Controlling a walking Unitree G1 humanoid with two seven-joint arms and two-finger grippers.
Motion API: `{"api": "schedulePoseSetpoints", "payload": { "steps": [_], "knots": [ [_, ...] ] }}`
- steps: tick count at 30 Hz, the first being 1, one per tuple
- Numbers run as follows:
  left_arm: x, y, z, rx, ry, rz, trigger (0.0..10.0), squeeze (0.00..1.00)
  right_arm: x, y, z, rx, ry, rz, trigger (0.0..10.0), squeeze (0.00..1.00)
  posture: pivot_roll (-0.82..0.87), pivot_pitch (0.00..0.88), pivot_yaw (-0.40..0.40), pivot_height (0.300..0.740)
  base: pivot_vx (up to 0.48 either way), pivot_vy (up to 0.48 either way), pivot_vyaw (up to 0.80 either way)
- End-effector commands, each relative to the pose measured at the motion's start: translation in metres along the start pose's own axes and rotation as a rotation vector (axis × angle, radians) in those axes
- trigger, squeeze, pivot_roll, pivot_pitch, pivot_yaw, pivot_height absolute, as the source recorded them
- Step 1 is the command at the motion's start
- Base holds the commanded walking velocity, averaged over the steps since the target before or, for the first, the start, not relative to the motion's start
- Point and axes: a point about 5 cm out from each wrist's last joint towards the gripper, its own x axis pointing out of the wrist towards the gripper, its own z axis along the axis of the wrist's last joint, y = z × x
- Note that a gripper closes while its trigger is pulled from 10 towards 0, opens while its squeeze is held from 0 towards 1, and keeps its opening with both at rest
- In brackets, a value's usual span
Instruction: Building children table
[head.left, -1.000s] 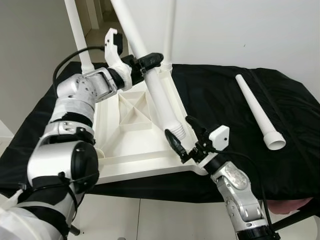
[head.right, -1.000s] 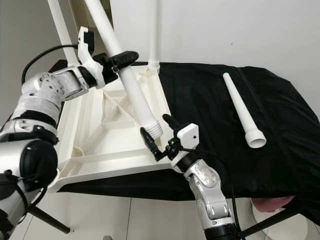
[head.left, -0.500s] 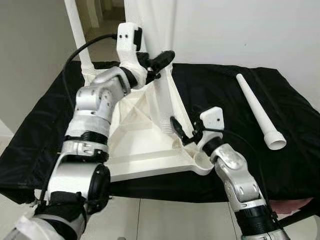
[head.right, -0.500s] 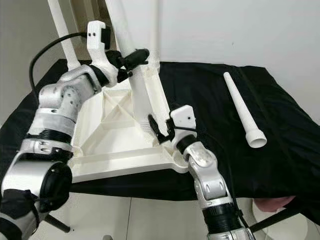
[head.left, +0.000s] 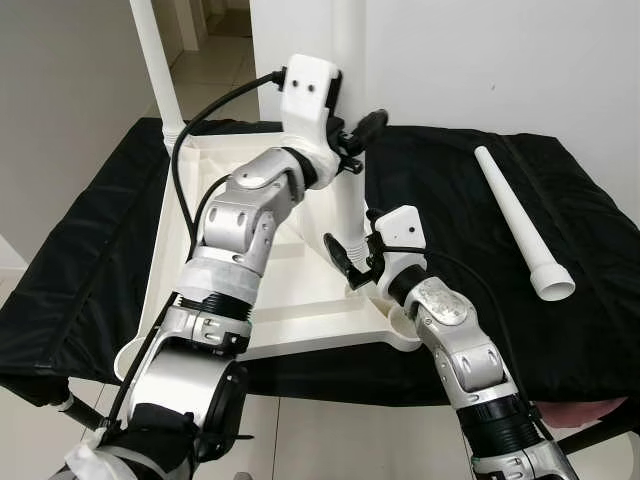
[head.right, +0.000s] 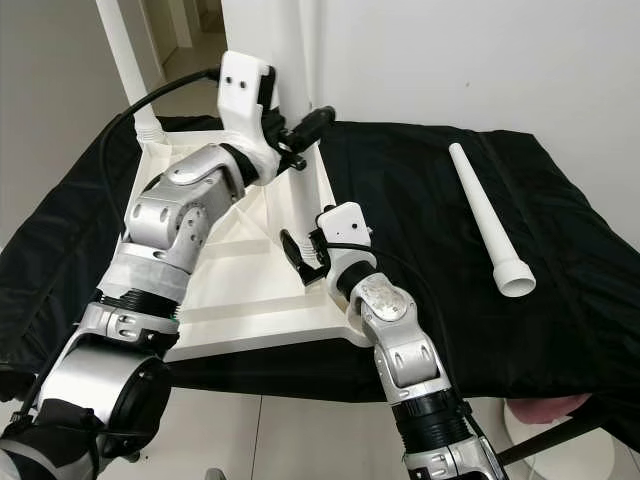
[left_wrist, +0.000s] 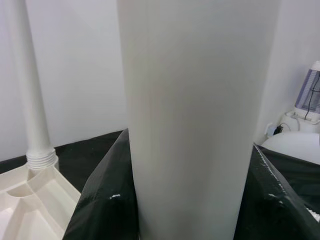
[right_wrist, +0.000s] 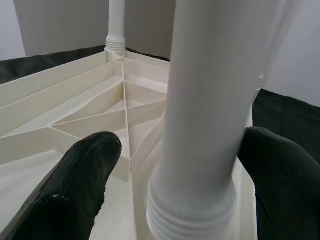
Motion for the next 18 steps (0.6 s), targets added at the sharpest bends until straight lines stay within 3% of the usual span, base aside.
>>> {"api": "schedulePoseSetpoints", "payload": {
  "steps": [1,9,18],
  "knots": [
    [0.002,-0.009,0.002,0.029,-0.017,-0.014,10.0,0.0,0.005,0.004,0.001,-0.011,0.012,0.006,10.0,0.0,0.02,0.054,0.003,0.74,0.0,0.0,0.0],
    [0.003,-0.022,0.004,0.04,-0.03,-0.036,10.0,0.0,0.014,0.0,0.005,-0.021,0.019,-0.023,10.0,0.0,0.02,0.052,0.003,0.74,0.0,0.0,0.0],
    [0.003,-0.025,0.005,0.044,-0.032,-0.036,10.0,0.0,0.019,-0.005,0.006,-0.016,0.022,-0.05,10.0,0.0,0.03,0.046,0.001,0.74,0.0,0.0,0.0]
  ]
}}
